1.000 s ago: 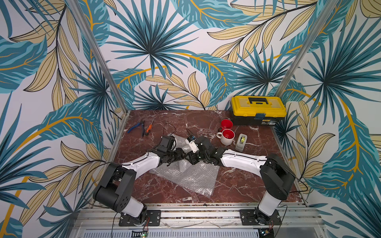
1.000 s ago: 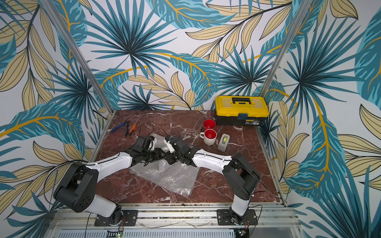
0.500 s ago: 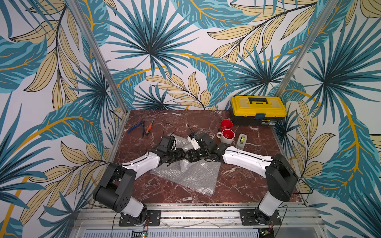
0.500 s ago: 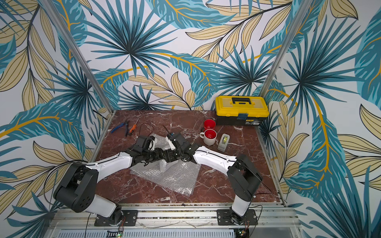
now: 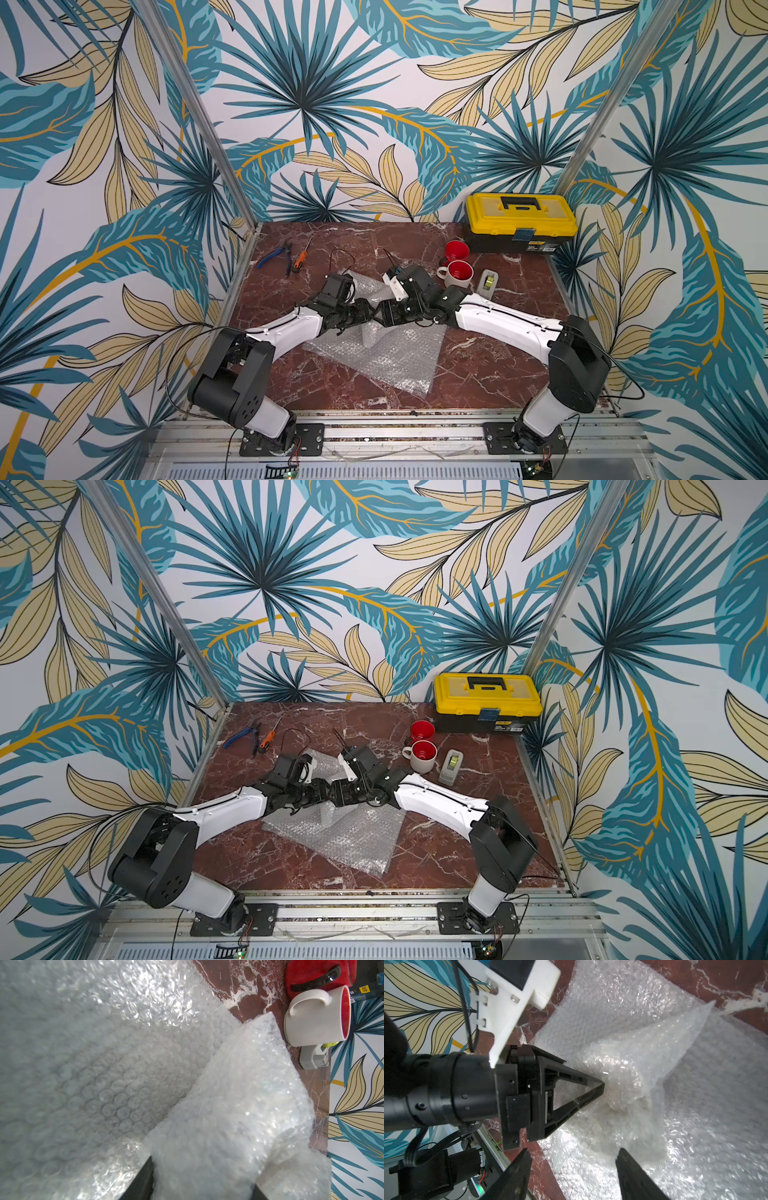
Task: Wrap mugs in bubble wrap
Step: Stick the tape on the bubble wrap.
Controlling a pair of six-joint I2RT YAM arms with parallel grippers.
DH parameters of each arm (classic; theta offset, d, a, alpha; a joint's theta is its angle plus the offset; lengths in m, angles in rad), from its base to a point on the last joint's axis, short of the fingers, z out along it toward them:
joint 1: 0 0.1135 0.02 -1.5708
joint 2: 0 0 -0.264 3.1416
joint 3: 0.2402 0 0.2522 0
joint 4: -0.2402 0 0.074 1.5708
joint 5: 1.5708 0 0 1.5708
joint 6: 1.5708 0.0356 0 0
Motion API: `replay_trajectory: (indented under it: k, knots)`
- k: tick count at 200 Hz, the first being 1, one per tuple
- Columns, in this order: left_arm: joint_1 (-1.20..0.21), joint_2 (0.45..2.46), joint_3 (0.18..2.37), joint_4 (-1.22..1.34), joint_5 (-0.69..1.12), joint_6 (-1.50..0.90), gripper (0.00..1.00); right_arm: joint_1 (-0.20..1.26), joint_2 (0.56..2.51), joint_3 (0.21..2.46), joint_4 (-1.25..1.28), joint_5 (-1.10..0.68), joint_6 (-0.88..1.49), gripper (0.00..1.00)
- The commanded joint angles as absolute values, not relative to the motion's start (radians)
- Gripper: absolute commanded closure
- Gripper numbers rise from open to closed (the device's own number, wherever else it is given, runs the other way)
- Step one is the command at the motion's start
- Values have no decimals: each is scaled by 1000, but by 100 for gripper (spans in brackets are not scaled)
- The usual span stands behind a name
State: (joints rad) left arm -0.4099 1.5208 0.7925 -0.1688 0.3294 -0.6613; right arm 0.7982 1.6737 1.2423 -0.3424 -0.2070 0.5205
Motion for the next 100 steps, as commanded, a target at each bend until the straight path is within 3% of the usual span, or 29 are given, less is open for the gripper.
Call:
replay_trajectory:
  k: [1, 45, 63, 100]
  knots:
    - [-418, 1541, 811, -204, 325, -650, 50, 798, 1642, 1242, -389, -217, 570, 35]
    - [-418, 1539, 814, -204, 328, -649, 51, 798, 1575, 1212, -428, -23, 551, 37]
    - [-419, 1537, 816, -204, 330, -649, 51, 787, 1573, 1220, -427, 37, 520, 30]
    - [-421, 1538, 819, -204, 331, -649, 52, 734, 1688, 1329, -454, -6, 409, 17]
